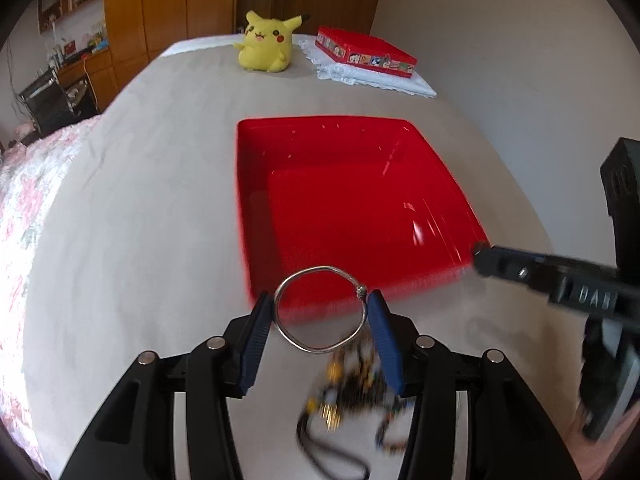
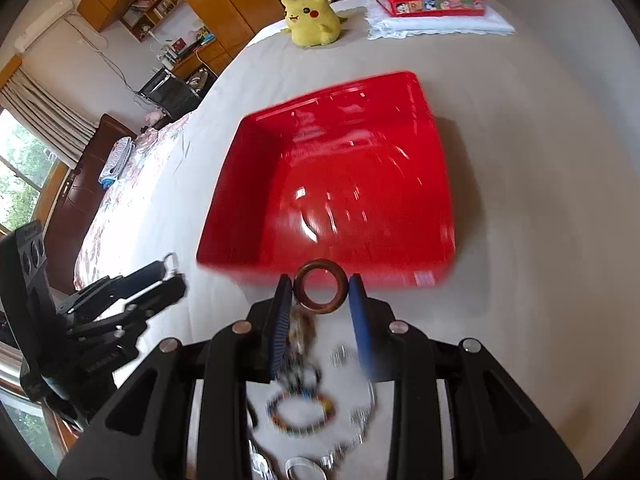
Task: Organize jewelry
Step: 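Carry both rings over the red tray and open both tools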
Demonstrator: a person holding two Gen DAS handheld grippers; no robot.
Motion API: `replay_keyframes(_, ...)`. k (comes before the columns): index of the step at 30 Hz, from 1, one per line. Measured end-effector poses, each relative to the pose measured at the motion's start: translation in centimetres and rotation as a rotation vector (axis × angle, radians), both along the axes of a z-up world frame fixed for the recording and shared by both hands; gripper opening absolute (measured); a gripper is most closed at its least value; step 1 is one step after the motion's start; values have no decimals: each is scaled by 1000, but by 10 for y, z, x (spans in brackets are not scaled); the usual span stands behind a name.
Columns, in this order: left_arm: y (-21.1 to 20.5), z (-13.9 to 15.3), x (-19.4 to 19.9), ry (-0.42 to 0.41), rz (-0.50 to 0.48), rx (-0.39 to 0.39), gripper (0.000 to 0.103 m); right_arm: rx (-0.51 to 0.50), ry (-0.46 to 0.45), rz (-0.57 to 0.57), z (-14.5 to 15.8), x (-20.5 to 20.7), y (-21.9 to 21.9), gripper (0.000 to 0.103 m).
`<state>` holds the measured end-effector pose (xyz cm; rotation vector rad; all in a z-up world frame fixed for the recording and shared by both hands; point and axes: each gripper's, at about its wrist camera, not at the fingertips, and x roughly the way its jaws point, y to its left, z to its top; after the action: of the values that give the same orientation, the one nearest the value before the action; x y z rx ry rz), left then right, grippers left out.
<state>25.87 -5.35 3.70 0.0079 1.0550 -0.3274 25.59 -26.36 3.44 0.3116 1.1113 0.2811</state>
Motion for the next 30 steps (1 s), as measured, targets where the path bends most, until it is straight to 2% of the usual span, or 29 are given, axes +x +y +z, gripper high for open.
replay_keyframes(3,-10,-19,41,44,10,-7,49,-43,25,-6,-17,36,5,28)
replay_keyframes(7,-25,-46,80,91,-5,22,49,-117,65,-1,-42,63,14,28)
replay_keyframes(12,-30,-65,104,116,4,56,49,-187,96,13,-67,85,20,28)
replay_keyframes(15,-33,-70,111,107,-4,87,50,-226,84,21,-71,87,23,33)
replay_keyframes(16,-34,-70,112,104,-8,91,50,-235,72,24,-71,87,25,36)
replay_keyframes(22,-28,-59,99,107,-16,49,53,-216,31,24,-60,75,18,36)
replay_keyframes(25,-19,-45,83,88,-19,15,54,-176,5,17,-47,58,8,36)
replay_keyframes(30,-1,-26,36,34,-22,20,54,-129,-29,26,-26,15,-11,36)
